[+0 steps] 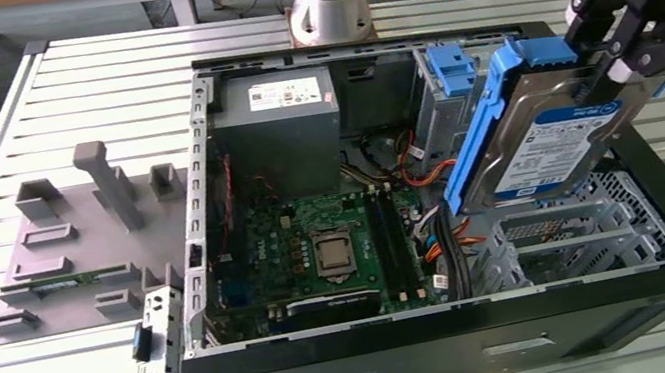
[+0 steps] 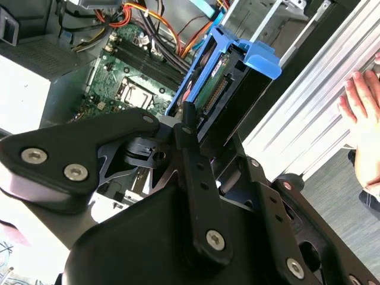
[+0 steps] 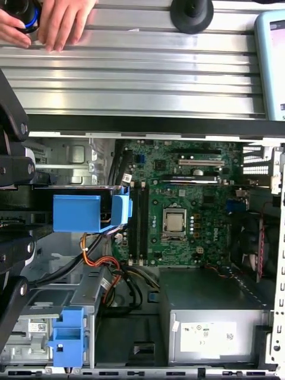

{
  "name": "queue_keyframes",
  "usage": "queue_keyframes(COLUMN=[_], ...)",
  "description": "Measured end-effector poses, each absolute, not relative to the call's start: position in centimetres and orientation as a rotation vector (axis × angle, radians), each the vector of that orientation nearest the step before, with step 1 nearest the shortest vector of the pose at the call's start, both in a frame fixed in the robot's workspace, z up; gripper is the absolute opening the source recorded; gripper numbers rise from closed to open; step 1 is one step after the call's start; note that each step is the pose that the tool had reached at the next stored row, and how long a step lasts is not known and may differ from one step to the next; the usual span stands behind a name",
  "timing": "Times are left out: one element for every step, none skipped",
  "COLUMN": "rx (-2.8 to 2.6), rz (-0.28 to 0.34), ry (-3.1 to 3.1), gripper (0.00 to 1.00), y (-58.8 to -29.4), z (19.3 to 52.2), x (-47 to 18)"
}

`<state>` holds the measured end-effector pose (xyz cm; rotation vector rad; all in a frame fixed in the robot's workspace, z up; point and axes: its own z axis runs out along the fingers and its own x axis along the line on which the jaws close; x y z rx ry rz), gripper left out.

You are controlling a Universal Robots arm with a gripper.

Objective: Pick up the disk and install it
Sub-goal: 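Pick up the disk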

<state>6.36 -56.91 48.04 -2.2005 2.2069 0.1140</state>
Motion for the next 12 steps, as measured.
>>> queue_keyframes(rx=[-2.2,-2.201,-2.201,-2.201,-2.201,-2.201,-2.2,-2.201,-2.201,-2.201,-2.201,-2.2], rz=[0.114,0.114,0.114,0.114,0.114,0.114,0.114,0.114,0.114,0.114,0.114,0.114], ry=[2.207,2.207,2.207,2.207,2.207,2.207,2.207,2.207,2.207,2.207,2.207,2.207], gripper=[0.35,0.35,0.35,0.35,0.35,0.35,0.35,0.35,0.35,0.35,0.35,0.35], y=[-56.9,-57.0,-57.1,-57.2,-57.4,-57.6,-57.8,-58.0,-58.1,-58.3,-58.4,-58.5], z=[48.0,48.0,48.0,48.0,48.0,47.9,47.9,47.9,47.9,47.9,47.8,47.8], x=[6.5,6.6,6.7,6.7,6.8,6.8,6.9,6.9,6.9,7.0,7.0,7.0])
